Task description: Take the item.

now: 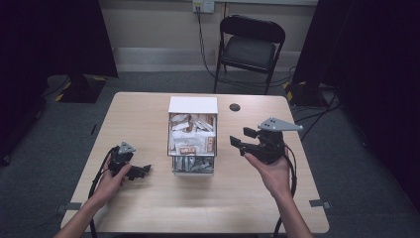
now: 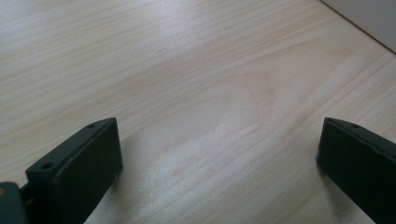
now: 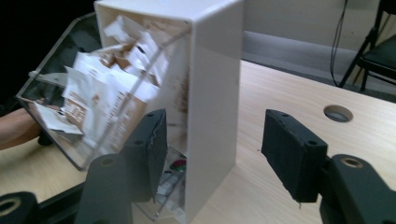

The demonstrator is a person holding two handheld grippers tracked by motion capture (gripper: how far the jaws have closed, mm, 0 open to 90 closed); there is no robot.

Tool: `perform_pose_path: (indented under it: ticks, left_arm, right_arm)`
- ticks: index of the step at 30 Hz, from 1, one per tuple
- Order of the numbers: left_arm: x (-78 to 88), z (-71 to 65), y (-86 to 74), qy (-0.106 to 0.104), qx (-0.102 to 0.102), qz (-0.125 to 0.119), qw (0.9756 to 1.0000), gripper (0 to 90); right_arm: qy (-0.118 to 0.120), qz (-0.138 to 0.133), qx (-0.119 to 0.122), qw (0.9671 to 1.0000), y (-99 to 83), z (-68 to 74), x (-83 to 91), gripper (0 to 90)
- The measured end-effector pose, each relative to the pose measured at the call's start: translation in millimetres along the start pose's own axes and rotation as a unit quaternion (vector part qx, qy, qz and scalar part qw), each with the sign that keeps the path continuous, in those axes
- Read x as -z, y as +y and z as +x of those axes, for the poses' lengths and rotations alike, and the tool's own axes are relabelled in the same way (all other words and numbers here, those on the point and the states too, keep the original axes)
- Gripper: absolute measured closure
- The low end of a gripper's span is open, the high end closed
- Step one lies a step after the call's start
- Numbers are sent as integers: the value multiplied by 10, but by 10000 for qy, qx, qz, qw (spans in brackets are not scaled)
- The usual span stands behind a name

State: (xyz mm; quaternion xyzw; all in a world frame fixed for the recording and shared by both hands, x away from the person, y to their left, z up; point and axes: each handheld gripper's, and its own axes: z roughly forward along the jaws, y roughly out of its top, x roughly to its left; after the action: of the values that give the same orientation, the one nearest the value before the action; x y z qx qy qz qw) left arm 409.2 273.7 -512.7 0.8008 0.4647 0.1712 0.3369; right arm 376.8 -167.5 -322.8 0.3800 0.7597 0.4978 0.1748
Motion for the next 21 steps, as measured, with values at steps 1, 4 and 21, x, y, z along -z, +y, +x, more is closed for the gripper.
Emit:
perform_pose_path:
  ticks: [1,4,21]
  left_arm:
    - [0,0,0,0,-1,0,10000,0]
    - [0,0,0,-2,-1,1,10000,0]
    - [1,1,1,4,-5,2,10000,0]
  right_arm:
    - [78,-35,15,10000,50,37,-9,408]
    - [214,-121,78,9997,120,97,-21,440]
    - [991,-175,422,9940,348,476,-274,540]
